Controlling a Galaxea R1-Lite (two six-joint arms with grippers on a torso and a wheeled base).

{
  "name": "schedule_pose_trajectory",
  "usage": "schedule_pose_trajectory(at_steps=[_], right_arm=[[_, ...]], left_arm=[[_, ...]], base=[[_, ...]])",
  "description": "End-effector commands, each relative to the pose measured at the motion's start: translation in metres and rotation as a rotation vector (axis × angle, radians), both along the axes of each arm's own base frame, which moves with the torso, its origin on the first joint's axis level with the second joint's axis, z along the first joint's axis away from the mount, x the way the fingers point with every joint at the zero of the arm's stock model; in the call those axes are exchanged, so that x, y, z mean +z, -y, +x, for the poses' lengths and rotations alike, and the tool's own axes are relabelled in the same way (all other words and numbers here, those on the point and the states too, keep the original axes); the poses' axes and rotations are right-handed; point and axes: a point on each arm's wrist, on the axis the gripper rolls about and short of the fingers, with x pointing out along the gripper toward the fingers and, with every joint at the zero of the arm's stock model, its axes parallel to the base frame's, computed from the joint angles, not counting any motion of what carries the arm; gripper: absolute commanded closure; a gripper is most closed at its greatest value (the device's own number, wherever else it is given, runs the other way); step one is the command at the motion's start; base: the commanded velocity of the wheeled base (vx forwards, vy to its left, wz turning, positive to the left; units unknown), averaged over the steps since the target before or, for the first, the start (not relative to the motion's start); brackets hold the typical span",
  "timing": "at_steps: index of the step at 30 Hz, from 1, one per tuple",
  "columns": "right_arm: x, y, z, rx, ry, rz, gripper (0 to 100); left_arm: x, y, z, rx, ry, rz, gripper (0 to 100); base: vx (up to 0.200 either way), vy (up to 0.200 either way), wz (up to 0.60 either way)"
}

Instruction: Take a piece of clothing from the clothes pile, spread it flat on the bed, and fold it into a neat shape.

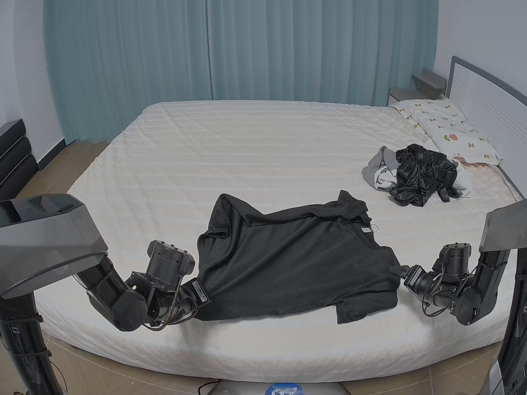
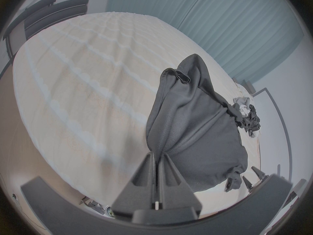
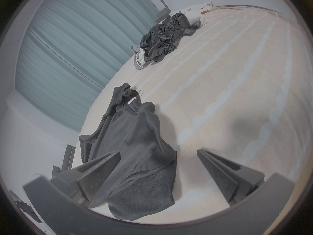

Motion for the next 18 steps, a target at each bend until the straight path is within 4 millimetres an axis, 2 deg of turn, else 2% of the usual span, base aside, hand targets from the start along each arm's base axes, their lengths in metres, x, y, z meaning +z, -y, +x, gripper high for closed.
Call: schedule_pose_trajectory(at_steps=[1,4,10,11,18], right_arm=[[-0.017,-0.005,0.009,0.015,-0.021,-0.001,100],[-0.022,-0.008,0.019,0.02,-0.007,0.0,100],[-0.016,-0.007,0.027,0.005,0.037,0.002,100],[-0.006,-0.006,0.037,-0.007,0.109,0.009,100],[0.0,-0.006,0.062,-0.089,0.238,0.078,100]], left_arm=[[-0.001,-0.005,0.007,0.022,0.007,-0.011,100],[-0.003,-0.007,0.011,0.032,0.011,-0.013,100],[-0.004,-0.01,0.018,0.06,0.033,-0.032,100],[-0.004,-0.01,0.027,0.098,0.063,-0.071,100],[-0.006,-0.015,0.053,0.213,0.124,-0.18,100]], base=[[0.0,0.0,0.0],[0.0,0.0,0.0],[0.0,0.0,0.0],[0.0,0.0,0.0],[0.0,0.0,0.0]])
